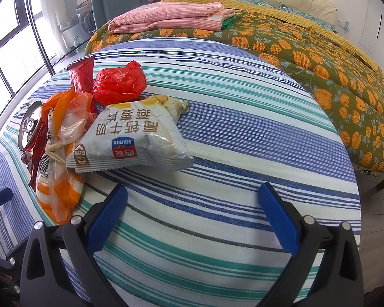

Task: Collect trash
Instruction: 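Move both tools back over the striped table toward the remaining trash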

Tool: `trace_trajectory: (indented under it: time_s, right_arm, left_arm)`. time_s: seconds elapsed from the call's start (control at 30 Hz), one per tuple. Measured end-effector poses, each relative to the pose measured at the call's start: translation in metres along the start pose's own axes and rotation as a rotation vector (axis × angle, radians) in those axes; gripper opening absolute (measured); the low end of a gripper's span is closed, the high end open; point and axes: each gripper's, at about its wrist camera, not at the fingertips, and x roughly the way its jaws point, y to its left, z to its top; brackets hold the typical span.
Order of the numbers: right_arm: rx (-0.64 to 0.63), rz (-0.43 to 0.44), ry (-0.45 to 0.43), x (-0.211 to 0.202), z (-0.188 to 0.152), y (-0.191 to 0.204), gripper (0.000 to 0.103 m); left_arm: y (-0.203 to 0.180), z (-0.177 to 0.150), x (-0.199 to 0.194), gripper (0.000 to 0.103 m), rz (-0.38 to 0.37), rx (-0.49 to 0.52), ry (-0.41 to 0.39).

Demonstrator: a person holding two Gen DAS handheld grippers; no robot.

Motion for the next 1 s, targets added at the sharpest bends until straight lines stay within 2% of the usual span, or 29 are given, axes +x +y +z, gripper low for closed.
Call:
trace_trajectory:
  time_s: [0.83, 1.0]
  right_arm:
    - [0.001, -0.001, 0.001, 0.0001, 0.0, 0.0003, 0.099]
    - [0.007, -0.002, 0.001, 0.0002, 0.0001, 0.0004, 0.099]
  left_arm:
    - [0.0006, -0.0003, -0.0005, 0.099, -0.007, -0.003, -0.001]
    - [-0.0005, 0.0038, 0.0021, 0.099, -0.02, 0.03, 0.003]
